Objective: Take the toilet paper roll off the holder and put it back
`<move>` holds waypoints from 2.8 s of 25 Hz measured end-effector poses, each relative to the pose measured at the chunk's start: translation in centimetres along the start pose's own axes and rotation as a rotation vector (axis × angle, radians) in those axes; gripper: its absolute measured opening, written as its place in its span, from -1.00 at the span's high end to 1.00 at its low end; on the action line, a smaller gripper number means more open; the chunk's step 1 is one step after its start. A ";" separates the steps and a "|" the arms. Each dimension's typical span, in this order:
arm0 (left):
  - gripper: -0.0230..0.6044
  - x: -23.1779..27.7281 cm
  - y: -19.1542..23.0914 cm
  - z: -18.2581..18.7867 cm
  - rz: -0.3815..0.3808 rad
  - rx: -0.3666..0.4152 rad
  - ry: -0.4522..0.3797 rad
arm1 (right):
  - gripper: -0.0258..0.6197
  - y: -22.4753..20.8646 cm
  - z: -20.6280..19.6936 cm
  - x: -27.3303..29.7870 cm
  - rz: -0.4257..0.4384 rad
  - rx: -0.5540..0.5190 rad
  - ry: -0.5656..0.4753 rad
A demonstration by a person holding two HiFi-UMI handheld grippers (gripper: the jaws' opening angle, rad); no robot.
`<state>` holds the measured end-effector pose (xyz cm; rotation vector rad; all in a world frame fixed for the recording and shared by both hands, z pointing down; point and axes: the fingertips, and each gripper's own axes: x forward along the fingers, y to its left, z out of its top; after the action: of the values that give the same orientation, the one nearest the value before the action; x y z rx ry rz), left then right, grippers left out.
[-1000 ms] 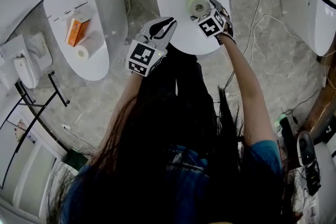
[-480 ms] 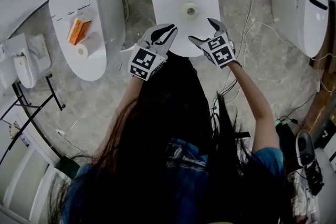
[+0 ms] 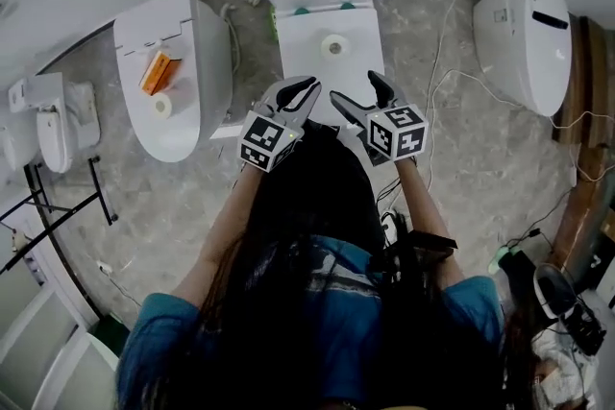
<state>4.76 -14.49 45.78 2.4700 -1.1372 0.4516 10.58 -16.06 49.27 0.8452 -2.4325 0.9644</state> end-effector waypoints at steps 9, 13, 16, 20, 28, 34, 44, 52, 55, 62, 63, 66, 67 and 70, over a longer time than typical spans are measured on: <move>0.82 -3.7 -3.0 1.4 0.006 -0.021 -0.046 | -0.47 3.7 -0.5 -3.8 0.025 0.082 -0.039; 0.82 -6.5 -3.9 1.9 -0.001 0.006 -0.064 | -0.39 6.1 -0.7 -4.8 0.021 0.113 -0.076; 0.82 -9.4 -4.5 2.0 0.001 0.030 -0.079 | 0.15 7.6 0.0 -6.0 -0.040 0.133 -0.163; 0.82 -14.2 -5.6 1.3 -0.008 0.066 -0.106 | 0.76 10.6 0.4 -7.4 -0.084 0.210 -0.286; 0.82 -26.3 -8.1 -3.9 -0.031 0.061 -0.133 | 0.82 22.2 -5.1 -9.7 -0.119 0.178 -0.323; 0.82 -31.5 -10.0 -6.8 -0.066 0.038 -0.164 | 0.82 28.4 -9.6 -11.3 -0.152 0.168 -0.309; 0.82 -33.4 -12.5 -6.7 -0.074 0.033 -0.210 | 0.82 31.2 -11.3 -12.9 -0.138 0.119 -0.269; 0.82 -32.7 -16.9 -6.7 -0.008 0.023 -0.218 | 0.83 30.2 -13.7 -16.6 -0.087 0.077 -0.252; 0.82 -32.0 -19.6 -7.4 0.021 0.004 -0.225 | 0.83 29.3 -15.3 -18.9 -0.076 0.052 -0.245; 0.82 -30.7 -28.2 -8.2 0.036 0.010 -0.218 | 0.84 28.0 -18.5 -25.5 -0.053 0.008 -0.244; 0.82 -30.6 -28.7 -8.4 0.036 0.014 -0.217 | 0.84 27.8 -18.9 -25.7 -0.049 0.006 -0.244; 0.82 -30.3 -29.8 -8.9 0.036 0.026 -0.210 | 0.84 27.8 -19.8 -26.1 -0.042 -0.007 -0.240; 0.82 -30.3 -30.1 -9.0 0.037 0.028 -0.208 | 0.84 27.8 -20.1 -26.4 -0.040 -0.013 -0.238; 0.82 -30.3 -31.2 -9.1 0.044 0.027 -0.209 | 0.84 27.9 -20.8 -27.3 -0.035 -0.031 -0.237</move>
<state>8.95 28.13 34.07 2.5676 -1.2758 0.2252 15.26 25.64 35.34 1.0405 -2.6121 0.8542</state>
